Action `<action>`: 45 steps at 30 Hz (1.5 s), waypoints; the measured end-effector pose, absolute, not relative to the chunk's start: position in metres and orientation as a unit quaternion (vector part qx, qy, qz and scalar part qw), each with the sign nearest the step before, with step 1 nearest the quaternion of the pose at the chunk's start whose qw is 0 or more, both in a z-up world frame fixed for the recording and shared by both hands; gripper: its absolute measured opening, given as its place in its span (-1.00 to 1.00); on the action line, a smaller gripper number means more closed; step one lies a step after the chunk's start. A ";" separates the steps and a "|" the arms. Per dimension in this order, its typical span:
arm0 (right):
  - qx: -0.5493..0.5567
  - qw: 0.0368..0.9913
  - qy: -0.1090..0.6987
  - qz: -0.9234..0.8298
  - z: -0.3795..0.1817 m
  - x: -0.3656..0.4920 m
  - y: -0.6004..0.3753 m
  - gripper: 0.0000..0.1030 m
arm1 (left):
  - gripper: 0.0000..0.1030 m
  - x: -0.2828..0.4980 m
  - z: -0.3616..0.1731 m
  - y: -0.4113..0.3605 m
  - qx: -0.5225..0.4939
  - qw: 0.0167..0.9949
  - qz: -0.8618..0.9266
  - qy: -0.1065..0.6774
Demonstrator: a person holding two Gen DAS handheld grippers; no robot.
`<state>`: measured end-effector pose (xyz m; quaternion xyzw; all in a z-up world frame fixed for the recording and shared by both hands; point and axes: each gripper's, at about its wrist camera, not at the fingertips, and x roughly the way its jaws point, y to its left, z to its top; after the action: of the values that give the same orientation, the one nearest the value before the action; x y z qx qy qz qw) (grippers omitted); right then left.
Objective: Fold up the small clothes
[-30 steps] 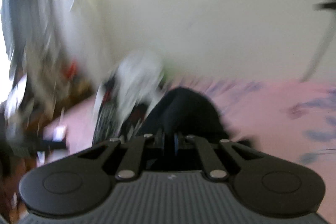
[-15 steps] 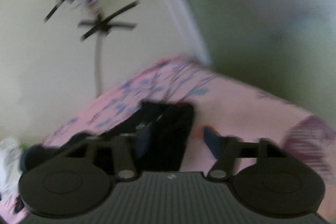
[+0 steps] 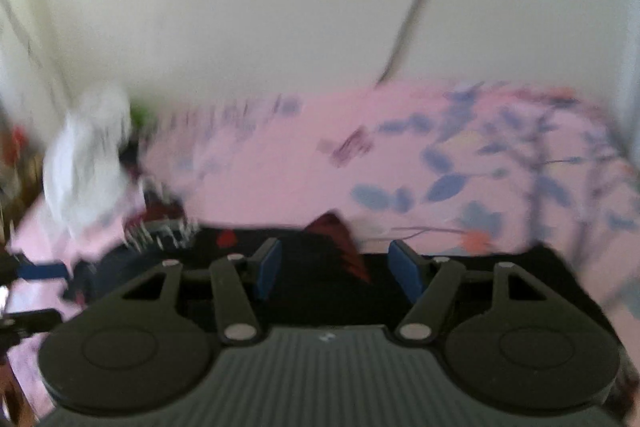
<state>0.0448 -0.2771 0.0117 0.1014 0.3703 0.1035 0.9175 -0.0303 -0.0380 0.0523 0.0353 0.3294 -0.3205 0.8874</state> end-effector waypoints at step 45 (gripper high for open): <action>0.100 0.965 -0.226 0.093 0.318 -0.223 -0.243 -1.00 | -0.88 -0.082 0.357 0.009 0.051 0.984 -0.168 -0.013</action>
<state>-0.2233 -0.2431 0.3182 0.0999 -0.2256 0.0927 0.9647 -0.0821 0.0093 0.3569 0.0506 -0.0134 -0.1676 0.9845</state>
